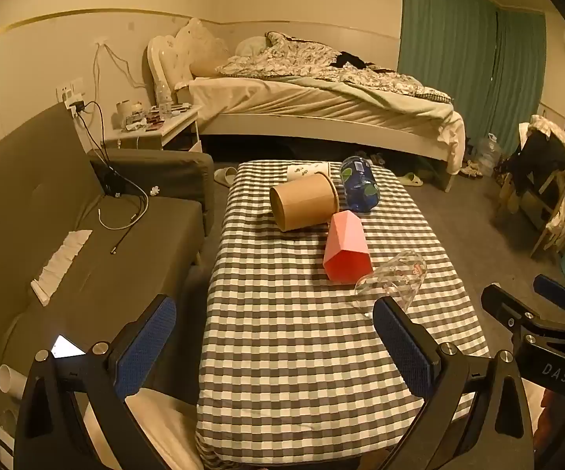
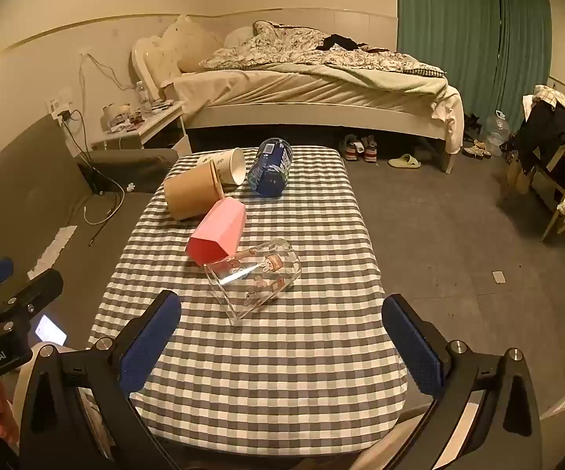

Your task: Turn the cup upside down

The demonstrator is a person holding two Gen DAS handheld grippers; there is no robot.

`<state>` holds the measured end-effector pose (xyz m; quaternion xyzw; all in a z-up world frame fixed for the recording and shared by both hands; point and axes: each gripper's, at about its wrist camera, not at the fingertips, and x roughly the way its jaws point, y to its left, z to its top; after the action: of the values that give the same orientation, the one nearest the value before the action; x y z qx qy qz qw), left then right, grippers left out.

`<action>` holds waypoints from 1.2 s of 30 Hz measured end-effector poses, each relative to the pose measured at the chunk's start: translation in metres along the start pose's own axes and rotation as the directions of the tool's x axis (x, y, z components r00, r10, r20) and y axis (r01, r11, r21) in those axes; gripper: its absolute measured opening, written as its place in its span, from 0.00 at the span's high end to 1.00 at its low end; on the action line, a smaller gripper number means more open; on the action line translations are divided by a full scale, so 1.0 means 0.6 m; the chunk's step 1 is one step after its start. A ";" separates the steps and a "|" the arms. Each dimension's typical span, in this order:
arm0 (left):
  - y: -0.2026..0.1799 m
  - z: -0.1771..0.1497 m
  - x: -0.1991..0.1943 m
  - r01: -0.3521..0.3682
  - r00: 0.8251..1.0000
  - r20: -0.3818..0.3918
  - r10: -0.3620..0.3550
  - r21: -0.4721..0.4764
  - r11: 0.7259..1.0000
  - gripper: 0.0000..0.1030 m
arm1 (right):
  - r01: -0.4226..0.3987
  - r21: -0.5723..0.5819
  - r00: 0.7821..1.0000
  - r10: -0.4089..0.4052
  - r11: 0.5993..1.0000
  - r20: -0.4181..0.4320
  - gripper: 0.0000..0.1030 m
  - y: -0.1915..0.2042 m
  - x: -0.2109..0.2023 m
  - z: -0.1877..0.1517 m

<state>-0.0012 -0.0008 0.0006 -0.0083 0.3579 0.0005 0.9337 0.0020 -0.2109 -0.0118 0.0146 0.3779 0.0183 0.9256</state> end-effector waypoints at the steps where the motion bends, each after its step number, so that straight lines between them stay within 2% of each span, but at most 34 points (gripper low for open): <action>1: -0.002 0.000 -0.001 -0.001 1.000 0.001 0.001 0.001 1.000 0.00 | 0.011 -0.008 1.000 -0.011 1.000 -0.002 0.00 0.001 0.001 0.000; 2: 0.003 -0.001 -0.002 0.015 1.000 0.003 -0.015 -0.017 1.000 0.00 | 0.012 -0.009 1.000 -0.012 1.000 0.001 0.00 0.001 0.001 0.000; 36: 0.006 -0.001 0.007 -0.004 1.000 -0.017 0.004 -0.006 1.000 0.00 | -0.011 0.003 1.000 0.011 1.000 -0.016 0.00 0.002 0.004 0.001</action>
<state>0.0015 0.0025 -0.0030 -0.0102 0.3659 0.0032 0.9306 0.0038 -0.2097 -0.0131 0.0178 0.3851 0.0233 0.9224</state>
